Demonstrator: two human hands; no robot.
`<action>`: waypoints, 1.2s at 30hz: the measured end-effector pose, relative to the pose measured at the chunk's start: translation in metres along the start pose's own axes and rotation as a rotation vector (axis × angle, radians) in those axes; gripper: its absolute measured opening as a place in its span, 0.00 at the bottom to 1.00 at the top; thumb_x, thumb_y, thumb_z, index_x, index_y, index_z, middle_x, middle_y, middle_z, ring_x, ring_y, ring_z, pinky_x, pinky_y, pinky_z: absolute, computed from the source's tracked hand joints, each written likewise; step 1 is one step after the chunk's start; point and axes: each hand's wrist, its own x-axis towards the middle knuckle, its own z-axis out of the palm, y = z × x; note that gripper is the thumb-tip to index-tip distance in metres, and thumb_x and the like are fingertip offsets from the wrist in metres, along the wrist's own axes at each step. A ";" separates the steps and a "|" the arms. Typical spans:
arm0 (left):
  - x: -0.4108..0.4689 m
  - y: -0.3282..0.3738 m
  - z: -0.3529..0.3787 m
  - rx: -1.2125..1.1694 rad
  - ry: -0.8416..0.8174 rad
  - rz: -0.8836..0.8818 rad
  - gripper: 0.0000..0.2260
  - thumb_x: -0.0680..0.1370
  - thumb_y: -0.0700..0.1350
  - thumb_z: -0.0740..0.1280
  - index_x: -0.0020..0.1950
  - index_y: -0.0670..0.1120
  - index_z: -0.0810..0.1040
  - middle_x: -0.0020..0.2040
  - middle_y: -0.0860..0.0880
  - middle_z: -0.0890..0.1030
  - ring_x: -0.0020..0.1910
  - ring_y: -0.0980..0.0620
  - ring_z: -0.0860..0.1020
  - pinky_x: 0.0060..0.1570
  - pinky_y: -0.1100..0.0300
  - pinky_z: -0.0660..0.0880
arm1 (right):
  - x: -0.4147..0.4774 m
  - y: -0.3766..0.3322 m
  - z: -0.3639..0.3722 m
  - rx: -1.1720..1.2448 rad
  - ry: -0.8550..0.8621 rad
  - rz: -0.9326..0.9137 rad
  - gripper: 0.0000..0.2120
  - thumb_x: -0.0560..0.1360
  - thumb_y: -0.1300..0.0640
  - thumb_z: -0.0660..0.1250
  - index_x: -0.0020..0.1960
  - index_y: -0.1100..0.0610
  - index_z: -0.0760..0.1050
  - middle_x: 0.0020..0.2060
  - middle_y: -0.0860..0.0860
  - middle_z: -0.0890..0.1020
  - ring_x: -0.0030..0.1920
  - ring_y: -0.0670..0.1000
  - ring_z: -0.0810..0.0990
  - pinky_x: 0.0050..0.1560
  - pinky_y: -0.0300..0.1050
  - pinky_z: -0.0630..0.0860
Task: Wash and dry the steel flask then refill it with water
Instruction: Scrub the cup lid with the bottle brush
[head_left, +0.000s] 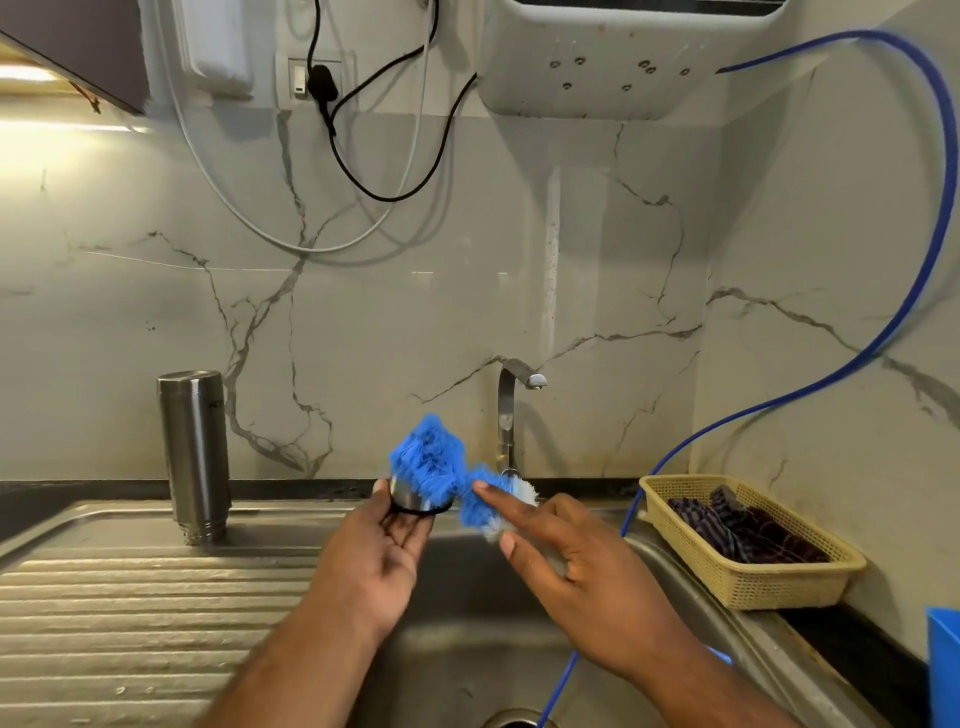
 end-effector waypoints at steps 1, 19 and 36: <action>-0.003 -0.004 0.001 -0.008 -0.011 -0.021 0.09 0.84 0.39 0.61 0.60 0.36 0.76 0.54 0.36 0.85 0.51 0.45 0.85 0.46 0.51 0.81 | 0.002 -0.002 0.002 0.038 0.013 0.010 0.22 0.81 0.36 0.55 0.65 0.12 0.50 0.46 0.43 0.71 0.50 0.41 0.73 0.52 0.37 0.75; -0.010 -0.032 0.006 0.316 -0.196 0.067 0.12 0.85 0.43 0.59 0.59 0.39 0.79 0.53 0.37 0.85 0.48 0.48 0.85 0.52 0.54 0.79 | 0.005 0.002 -0.001 0.452 0.038 0.140 0.19 0.81 0.39 0.59 0.70 0.22 0.64 0.51 0.19 0.73 0.57 0.25 0.72 0.56 0.25 0.67; 0.013 -0.021 -0.012 1.094 -0.169 0.786 0.12 0.84 0.52 0.59 0.48 0.51 0.80 0.44 0.50 0.83 0.48 0.53 0.79 0.48 0.58 0.73 | 0.002 0.005 -0.001 0.322 0.069 0.217 0.19 0.82 0.39 0.60 0.70 0.21 0.62 0.66 0.36 0.77 0.54 0.32 0.76 0.51 0.28 0.69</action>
